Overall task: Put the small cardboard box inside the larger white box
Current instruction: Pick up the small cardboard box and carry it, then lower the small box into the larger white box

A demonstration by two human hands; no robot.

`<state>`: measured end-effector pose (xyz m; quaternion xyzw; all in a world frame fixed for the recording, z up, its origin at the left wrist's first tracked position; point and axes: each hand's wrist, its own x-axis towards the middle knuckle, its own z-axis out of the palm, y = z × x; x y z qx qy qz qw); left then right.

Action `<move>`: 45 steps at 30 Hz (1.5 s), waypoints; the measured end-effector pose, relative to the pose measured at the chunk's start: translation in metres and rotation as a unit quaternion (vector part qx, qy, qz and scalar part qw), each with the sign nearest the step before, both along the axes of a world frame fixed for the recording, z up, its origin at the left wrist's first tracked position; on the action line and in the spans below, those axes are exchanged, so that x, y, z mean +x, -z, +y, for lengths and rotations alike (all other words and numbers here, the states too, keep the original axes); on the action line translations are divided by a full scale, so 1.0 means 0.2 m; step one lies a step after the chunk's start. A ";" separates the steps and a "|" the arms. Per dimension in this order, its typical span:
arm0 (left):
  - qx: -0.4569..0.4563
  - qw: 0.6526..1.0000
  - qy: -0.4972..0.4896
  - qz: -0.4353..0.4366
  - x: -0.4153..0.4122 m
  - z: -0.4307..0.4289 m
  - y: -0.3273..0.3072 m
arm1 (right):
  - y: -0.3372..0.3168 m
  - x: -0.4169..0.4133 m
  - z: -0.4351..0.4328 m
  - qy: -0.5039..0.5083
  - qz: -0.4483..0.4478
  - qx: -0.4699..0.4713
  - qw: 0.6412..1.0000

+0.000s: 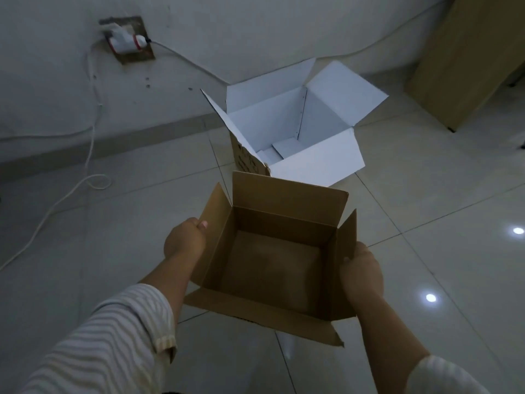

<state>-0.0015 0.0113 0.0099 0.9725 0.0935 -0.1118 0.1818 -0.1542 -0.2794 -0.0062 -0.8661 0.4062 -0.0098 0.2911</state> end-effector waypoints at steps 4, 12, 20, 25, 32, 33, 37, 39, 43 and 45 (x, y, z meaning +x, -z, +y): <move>0.006 1.000 0.013 0.006 -0.07 -0.02 -0.42 | -0.44 -0.04 -0.04 -0.016 0.006 -0.007 1.000; -0.016 0.999 0.029 -0.006 -0.16 -0.04 -1.34 | -1.40 -0.07 -0.08 -0.042 -0.018 -0.033 0.998; -0.038 0.996 0.042 -0.065 -0.20 -0.08 -1.99 | -2.08 -0.01 -0.16 -0.084 -0.054 -0.052 0.994; -0.053 0.995 0.010 -0.079 -0.15 -0.27 -2.11 | -2.22 0.13 -0.38 -0.129 -0.071 -0.058 0.987; -0.071 0.989 -0.086 -0.099 -0.14 -0.67 -2.05 | -2.30 0.43 -0.85 -0.243 -0.048 -0.082 0.965; -0.074 0.987 -0.099 -0.101 -0.16 -0.73 -2.04 | -2.31 0.47 -0.91 -0.256 -0.048 -0.079 0.962; -0.093 0.981 -0.145 -0.092 -0.13 -0.94 -1.99 | -2.30 0.65 -1.11 -0.293 -0.043 -0.082 0.952; -0.099 0.979 -0.160 -0.085 -0.08 -1.01 -1.95 | -2.26 0.75 -1.18 -0.304 -0.042 -0.078 0.948; -0.094 0.975 -0.183 -0.087 0.09 -1.12 -1.84 | -2.14 0.99 -1.27 -0.333 -0.035 -0.078 0.939; -0.097 0.972 -0.197 -0.085 0.20 -1.17 -1.76 | -2.06 1.14 -1.30 -0.340 -0.031 -0.082 0.936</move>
